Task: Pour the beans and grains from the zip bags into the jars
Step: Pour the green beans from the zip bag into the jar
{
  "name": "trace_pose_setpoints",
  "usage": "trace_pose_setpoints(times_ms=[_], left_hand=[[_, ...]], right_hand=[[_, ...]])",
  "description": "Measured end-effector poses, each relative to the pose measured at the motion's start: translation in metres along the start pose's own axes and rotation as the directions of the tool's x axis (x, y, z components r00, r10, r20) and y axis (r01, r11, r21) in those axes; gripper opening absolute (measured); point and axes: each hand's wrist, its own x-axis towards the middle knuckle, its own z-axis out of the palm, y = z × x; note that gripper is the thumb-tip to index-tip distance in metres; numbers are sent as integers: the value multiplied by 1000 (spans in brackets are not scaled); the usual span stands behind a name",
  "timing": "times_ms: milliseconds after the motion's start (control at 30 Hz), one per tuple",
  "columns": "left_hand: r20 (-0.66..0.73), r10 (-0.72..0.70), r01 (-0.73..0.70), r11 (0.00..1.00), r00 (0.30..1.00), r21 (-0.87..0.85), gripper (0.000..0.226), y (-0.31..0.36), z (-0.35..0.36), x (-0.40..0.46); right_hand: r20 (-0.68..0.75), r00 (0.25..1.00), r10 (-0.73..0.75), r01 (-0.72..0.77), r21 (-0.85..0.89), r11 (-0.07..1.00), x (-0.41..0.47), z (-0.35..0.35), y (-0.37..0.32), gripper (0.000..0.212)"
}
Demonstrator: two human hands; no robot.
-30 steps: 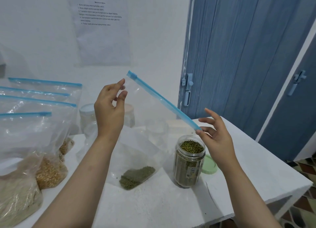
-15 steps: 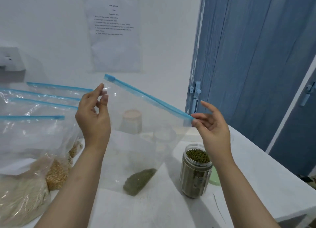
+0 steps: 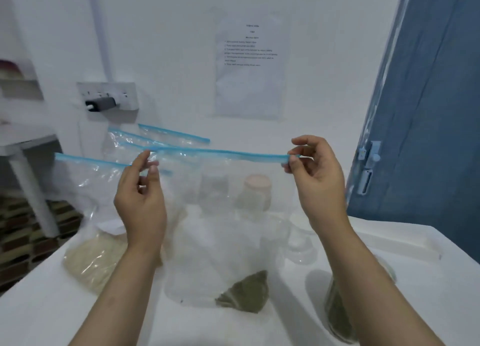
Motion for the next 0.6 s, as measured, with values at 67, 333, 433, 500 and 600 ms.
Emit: trace_pose_setpoints(times_ms=[67,333,433,500,600], left_hand=[[-52,-6,7,1000,999,18,26,-1,-23,10],[-92,-50,64,986,995,156,30,-29,-94,76],[-59,-81,92,973,995,211,31,-47,-104,98],[-42,-99,107,955,994,275,32,-57,-106,109],[-31,-131,134,938,991,319,35,-71,-103,115]], right_hand=[[24,1000,1,-2,43,999,4,22,-2,29],[96,993,73,-81,84,993,31,139,34,30],[106,985,134,-141,59,988,42,180,60,28],[81,983,162,-165,35,986,46,203,77,30],[64,982,179,-178,-31,984,45,228,100,34]])
